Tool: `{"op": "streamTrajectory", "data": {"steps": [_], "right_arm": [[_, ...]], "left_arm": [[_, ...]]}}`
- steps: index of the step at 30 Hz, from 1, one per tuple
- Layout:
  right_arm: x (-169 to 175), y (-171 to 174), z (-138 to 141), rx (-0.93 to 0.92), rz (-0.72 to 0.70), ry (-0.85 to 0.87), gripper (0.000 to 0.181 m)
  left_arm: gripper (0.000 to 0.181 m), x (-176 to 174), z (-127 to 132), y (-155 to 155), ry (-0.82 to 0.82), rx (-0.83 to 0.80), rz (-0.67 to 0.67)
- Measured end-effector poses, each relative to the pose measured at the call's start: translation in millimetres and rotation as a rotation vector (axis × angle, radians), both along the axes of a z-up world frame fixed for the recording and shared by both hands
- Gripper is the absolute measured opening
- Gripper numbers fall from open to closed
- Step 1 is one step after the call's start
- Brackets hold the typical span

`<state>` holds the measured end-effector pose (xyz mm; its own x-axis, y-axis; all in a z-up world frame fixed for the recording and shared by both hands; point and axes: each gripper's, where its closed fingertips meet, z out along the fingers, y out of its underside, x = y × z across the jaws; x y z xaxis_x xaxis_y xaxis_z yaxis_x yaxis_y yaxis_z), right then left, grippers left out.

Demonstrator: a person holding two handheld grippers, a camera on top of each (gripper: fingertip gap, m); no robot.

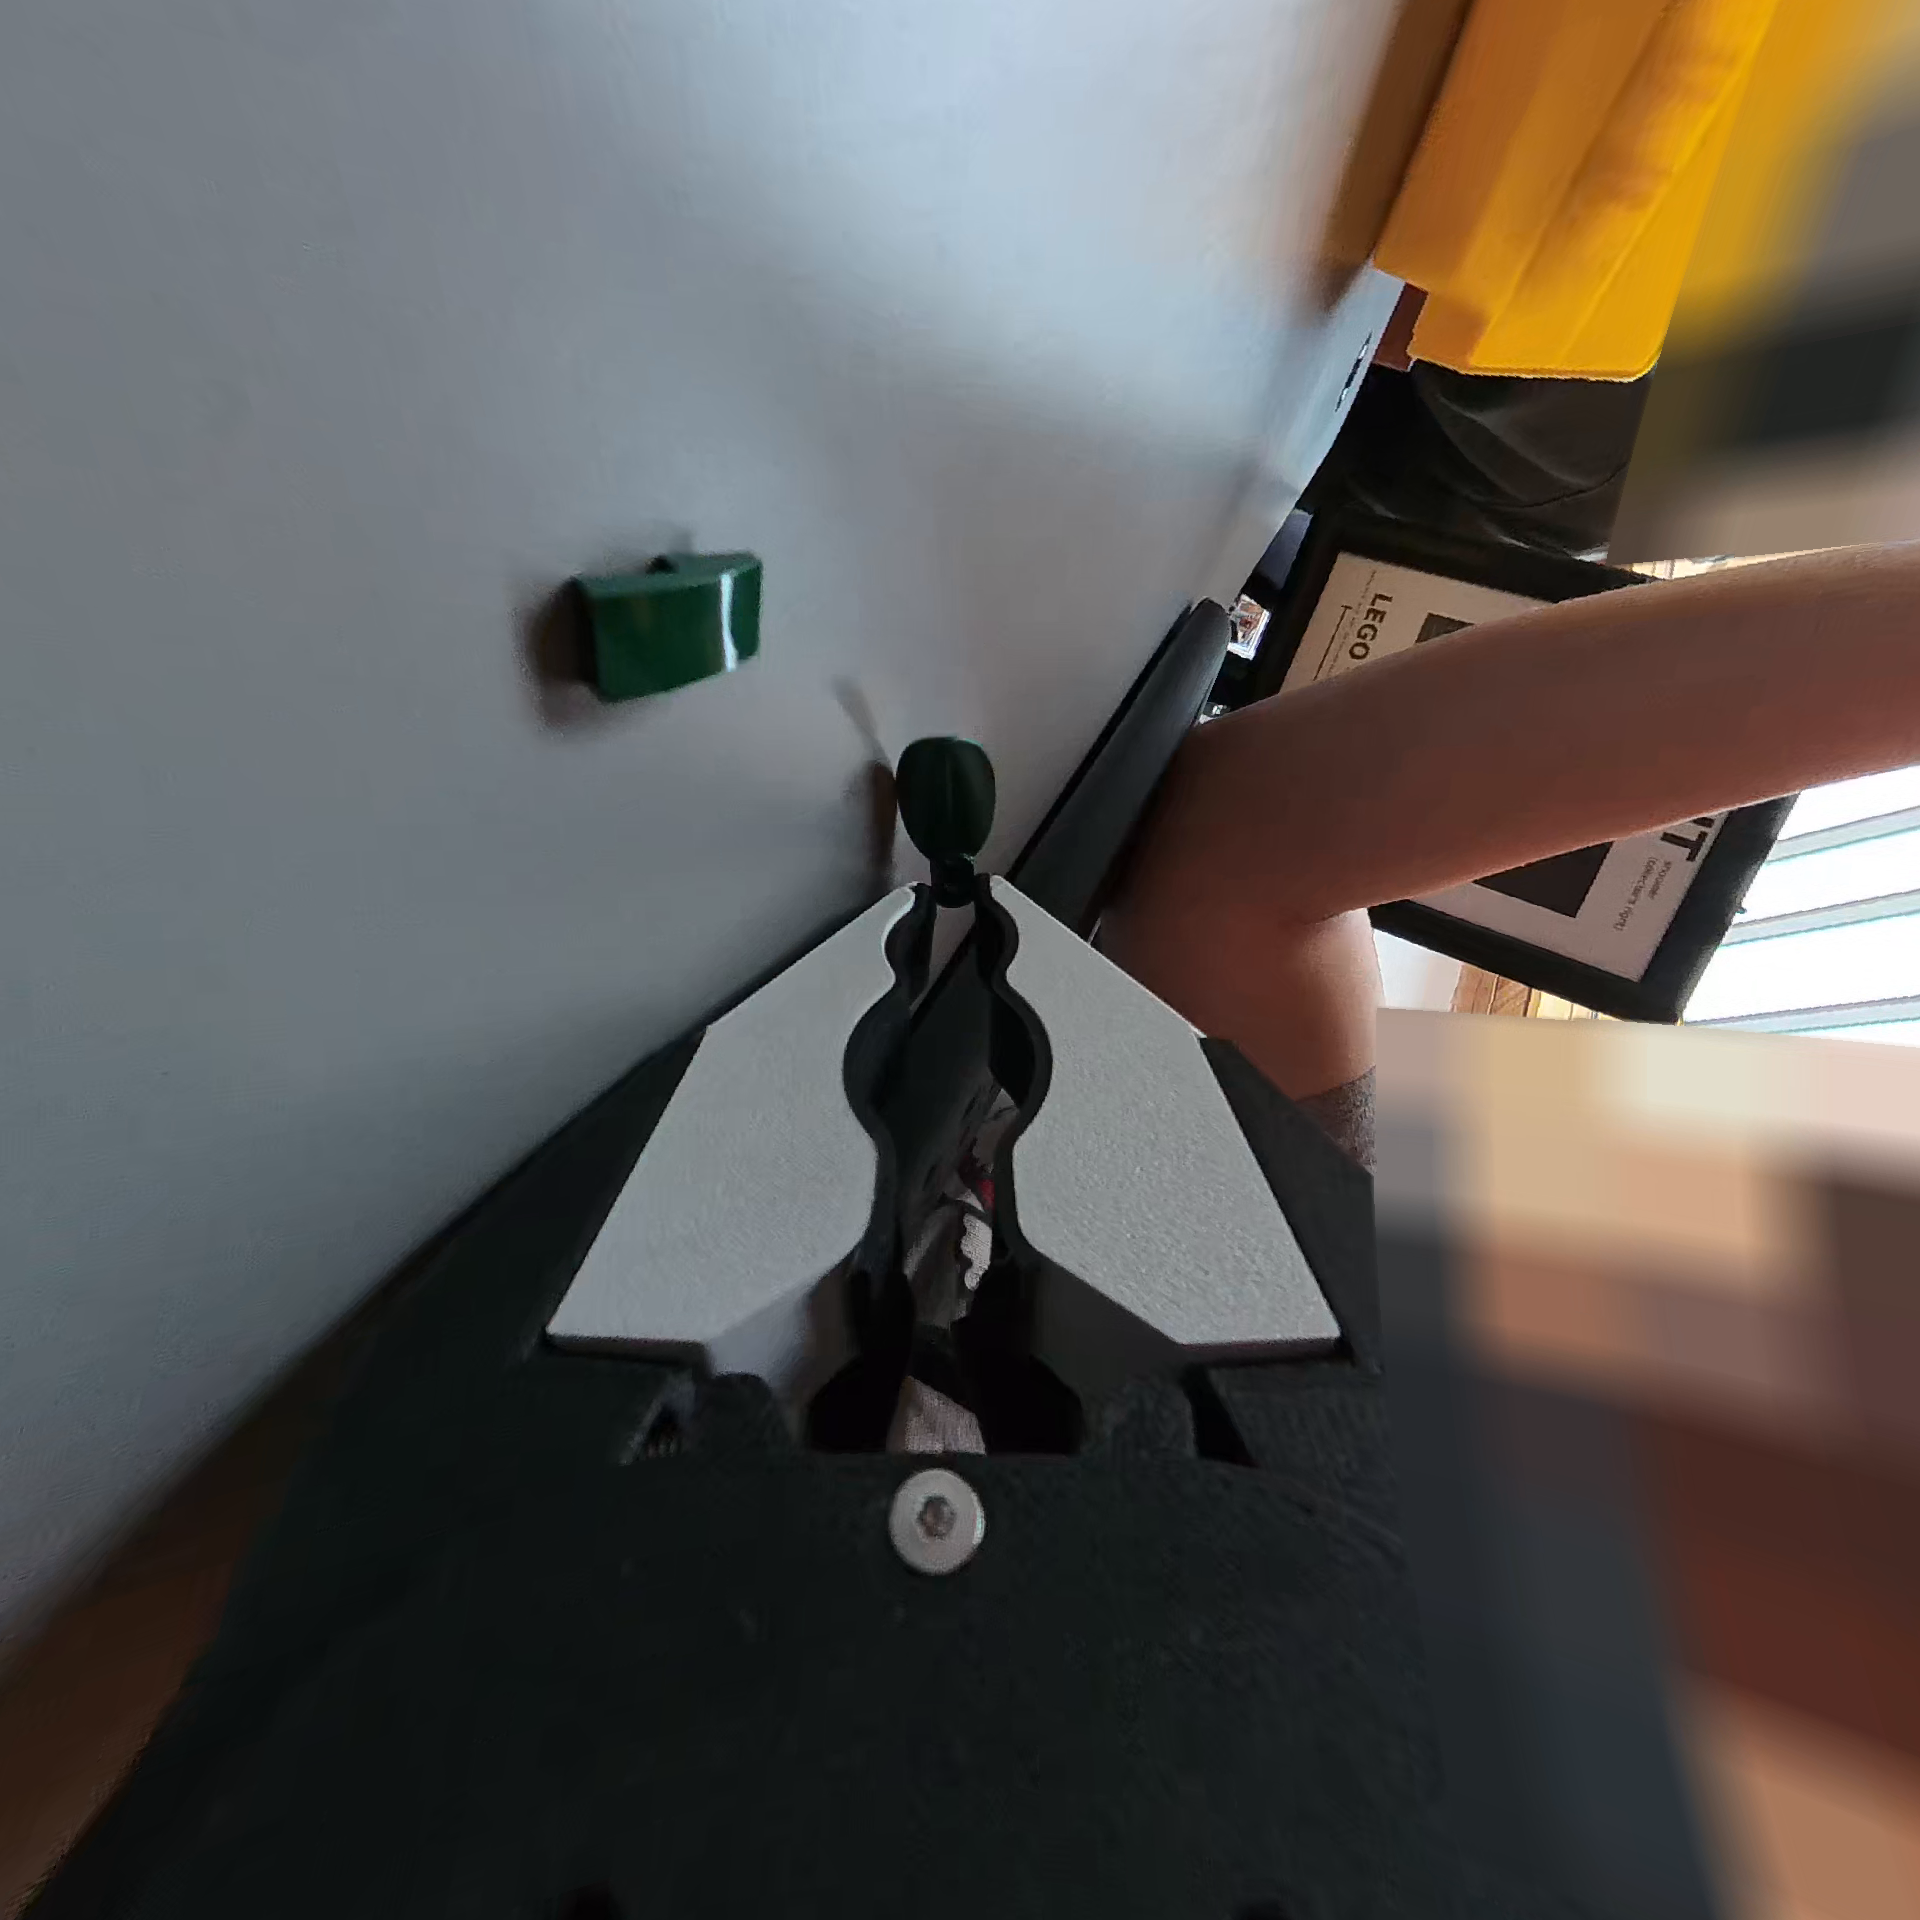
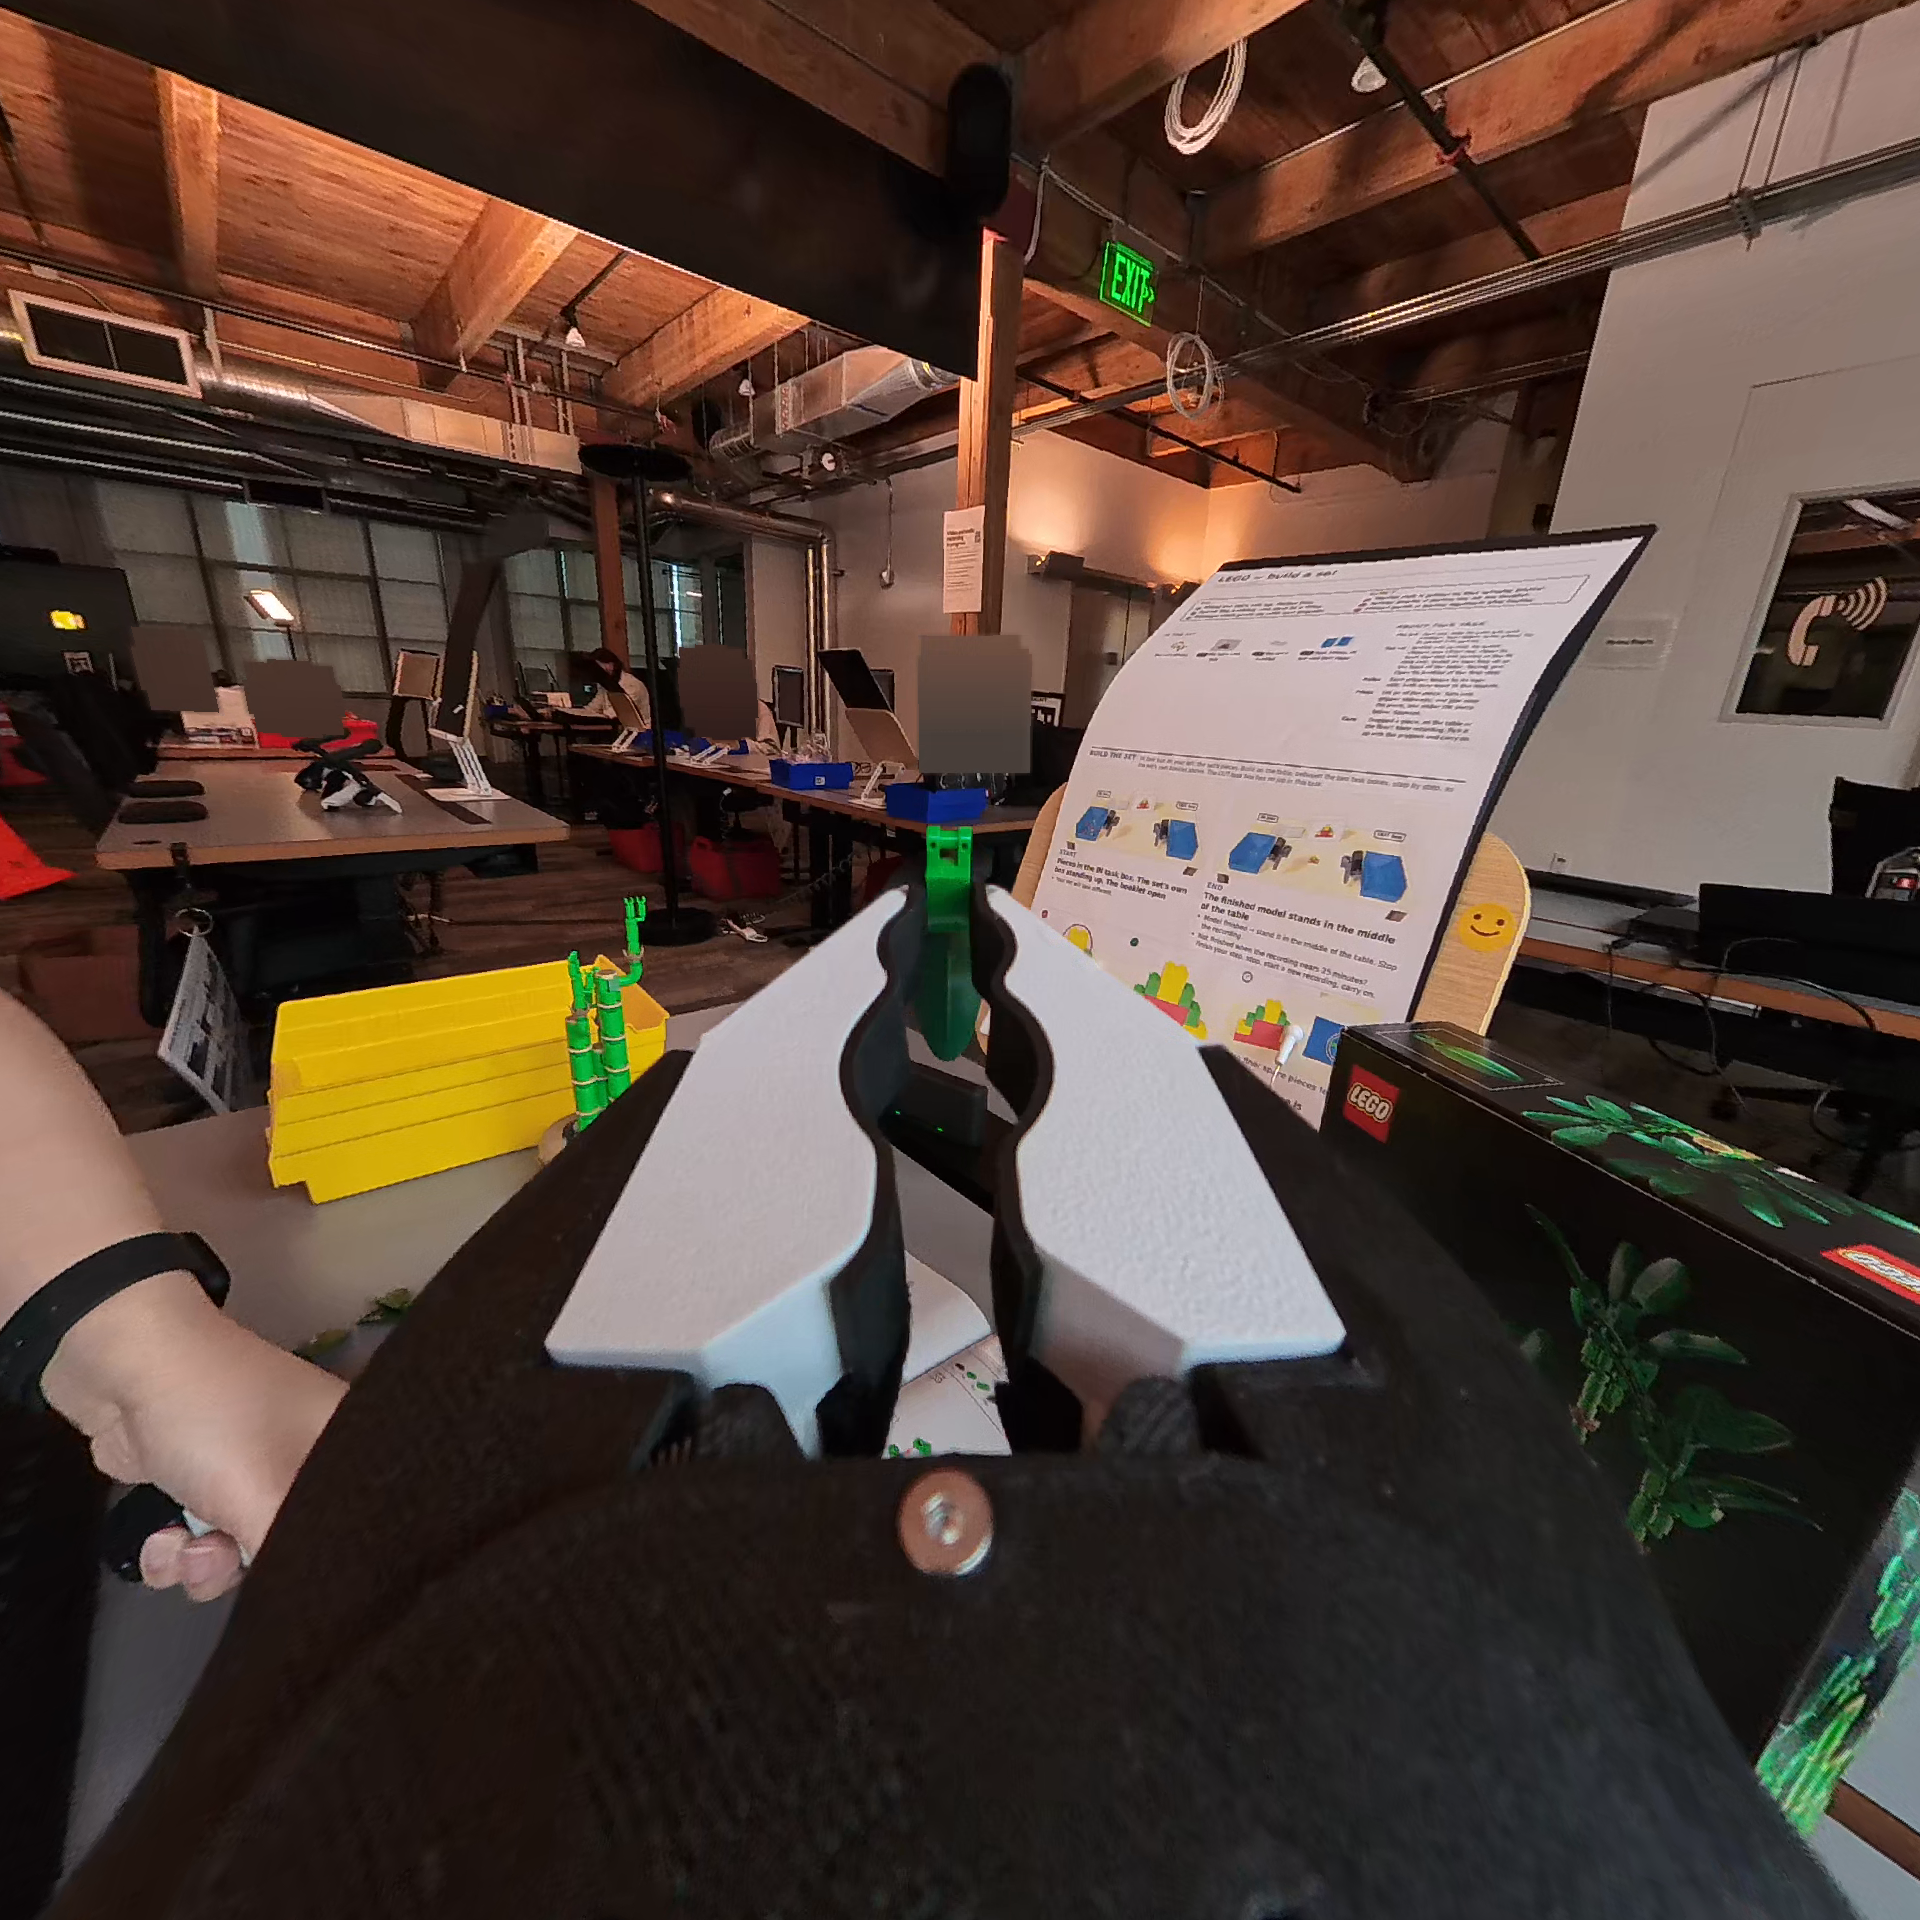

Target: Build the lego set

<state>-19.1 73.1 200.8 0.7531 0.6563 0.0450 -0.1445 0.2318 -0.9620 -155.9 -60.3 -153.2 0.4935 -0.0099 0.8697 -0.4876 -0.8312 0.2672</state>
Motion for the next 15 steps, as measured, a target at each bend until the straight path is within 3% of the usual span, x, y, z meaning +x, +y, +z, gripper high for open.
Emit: {"op": "streamTrajectory", "data": {"steps": [12, 15], "right_arm": [[0.0, -11.3, 8.7, 0.036, 0.033, 0.021, 0.006], [-0.6, -12.3, 9.3, 0.04, 0.036, 0.018, 0.006]], "left_arm": [[0.006, -22.0, 0.0, -6.4, 0.031, 0.037, -0.043], [0.014, -26.3, 7.7, -8.4, 0.009, 0.147, -0.109]]}}
